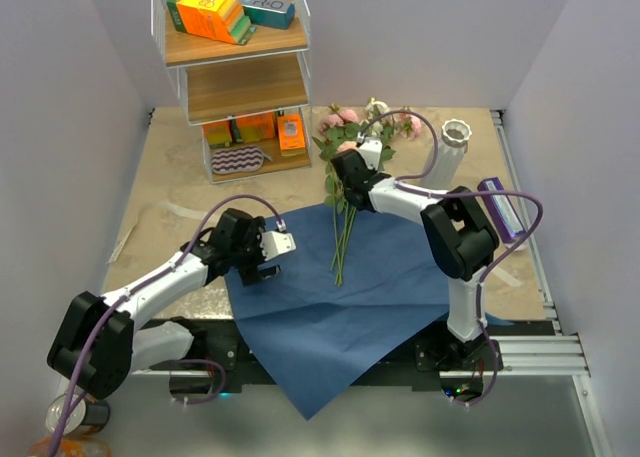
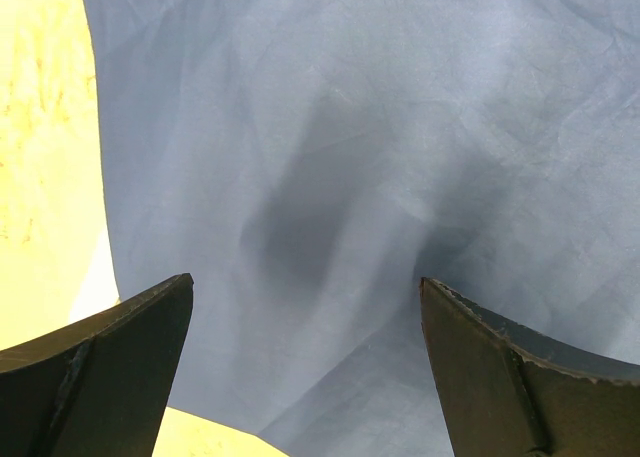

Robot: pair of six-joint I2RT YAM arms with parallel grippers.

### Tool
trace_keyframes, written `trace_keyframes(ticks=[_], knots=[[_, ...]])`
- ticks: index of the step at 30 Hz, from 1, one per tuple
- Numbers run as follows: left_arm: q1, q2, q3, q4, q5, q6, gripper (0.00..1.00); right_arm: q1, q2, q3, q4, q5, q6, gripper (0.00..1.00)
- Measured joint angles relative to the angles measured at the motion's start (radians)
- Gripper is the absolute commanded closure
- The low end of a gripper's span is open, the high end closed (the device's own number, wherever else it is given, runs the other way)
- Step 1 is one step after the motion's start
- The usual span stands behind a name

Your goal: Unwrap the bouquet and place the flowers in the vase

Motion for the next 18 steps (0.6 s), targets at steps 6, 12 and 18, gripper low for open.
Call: trace_keyframes(ticks=[6,12,18], knots=[[0.000,-0.007,0.000,0.000,0.001,0.000,0.00,0.000,0.031,0.001,-0.003,-0.008,-0.006,0.75],[0.000,-0.007,-0.002,0.000,0.001,0.000,0.00,0.000,0.050,-0.011,-0.002,-0.026,0.000,0.90],[0.000,-0.007,-0.014,0.002,0.001,0.000,0.00,0.000,0.038,-0.039,0.021,-0.024,0.010,0.93]])
